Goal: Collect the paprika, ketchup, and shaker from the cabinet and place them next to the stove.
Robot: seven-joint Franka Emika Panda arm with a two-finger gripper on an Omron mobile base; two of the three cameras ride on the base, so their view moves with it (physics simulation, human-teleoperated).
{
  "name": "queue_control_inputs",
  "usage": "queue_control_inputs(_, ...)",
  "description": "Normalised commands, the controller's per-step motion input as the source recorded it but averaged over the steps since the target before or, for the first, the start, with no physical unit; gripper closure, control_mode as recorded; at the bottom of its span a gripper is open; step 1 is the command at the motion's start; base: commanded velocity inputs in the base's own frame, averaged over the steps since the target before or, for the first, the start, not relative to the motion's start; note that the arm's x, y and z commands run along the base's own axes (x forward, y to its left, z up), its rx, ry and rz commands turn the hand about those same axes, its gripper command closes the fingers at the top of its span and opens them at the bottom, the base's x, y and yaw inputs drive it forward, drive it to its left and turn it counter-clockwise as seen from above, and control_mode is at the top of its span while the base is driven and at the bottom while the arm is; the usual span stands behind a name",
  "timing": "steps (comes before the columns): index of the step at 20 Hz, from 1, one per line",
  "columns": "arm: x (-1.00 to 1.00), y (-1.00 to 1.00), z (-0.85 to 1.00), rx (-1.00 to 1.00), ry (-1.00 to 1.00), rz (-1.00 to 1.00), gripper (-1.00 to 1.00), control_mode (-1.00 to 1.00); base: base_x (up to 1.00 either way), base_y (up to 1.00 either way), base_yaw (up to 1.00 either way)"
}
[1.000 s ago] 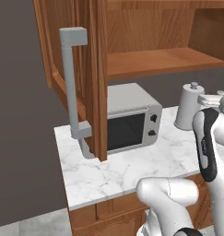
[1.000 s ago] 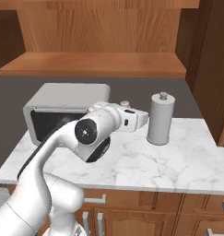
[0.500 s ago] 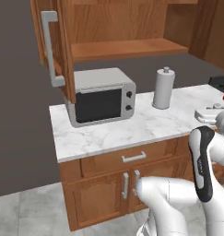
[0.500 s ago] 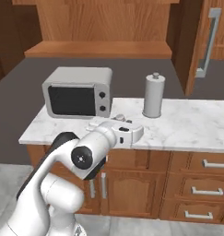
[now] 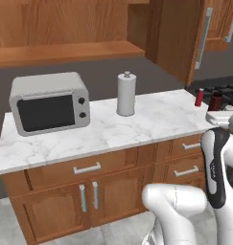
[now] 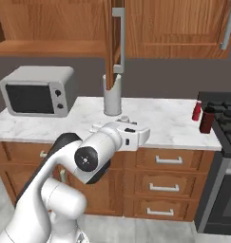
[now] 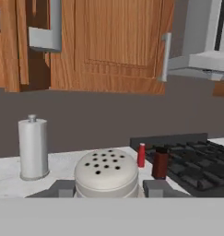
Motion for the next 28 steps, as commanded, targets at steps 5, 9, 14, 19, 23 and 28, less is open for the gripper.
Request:
queue_control_inputs(5,0.0,0.0,0.0,0.0,0.0,0.0,1.0,1.0,0.2,-1.0,0.0)
queue_control_inputs(9,0.0,0.0,0.0,0.0,0.0,0.0,1.0,1.0,0.42,-1.0,0.01)
queue_control_inputs(14,0.0,0.0,0.0,0.0,0.0,0.0,1.0,1.0,0.54,-1.0,0.01)
queue_control_inputs(19,0.0,0.0,0.0,0.0,0.0,0.0,1.0,1.0,0.62,-1.0,0.0)
queue_control_inputs(23,0.0,0.0,0.0,0.0,0.0,0.0,1.0,1.0,0.63,-1.0,0.0)
queue_control_inputs(28,0.0,0.0,0.0,0.0,0.0,0.0,1.0,1.0,0.61,-1.0,0.01)
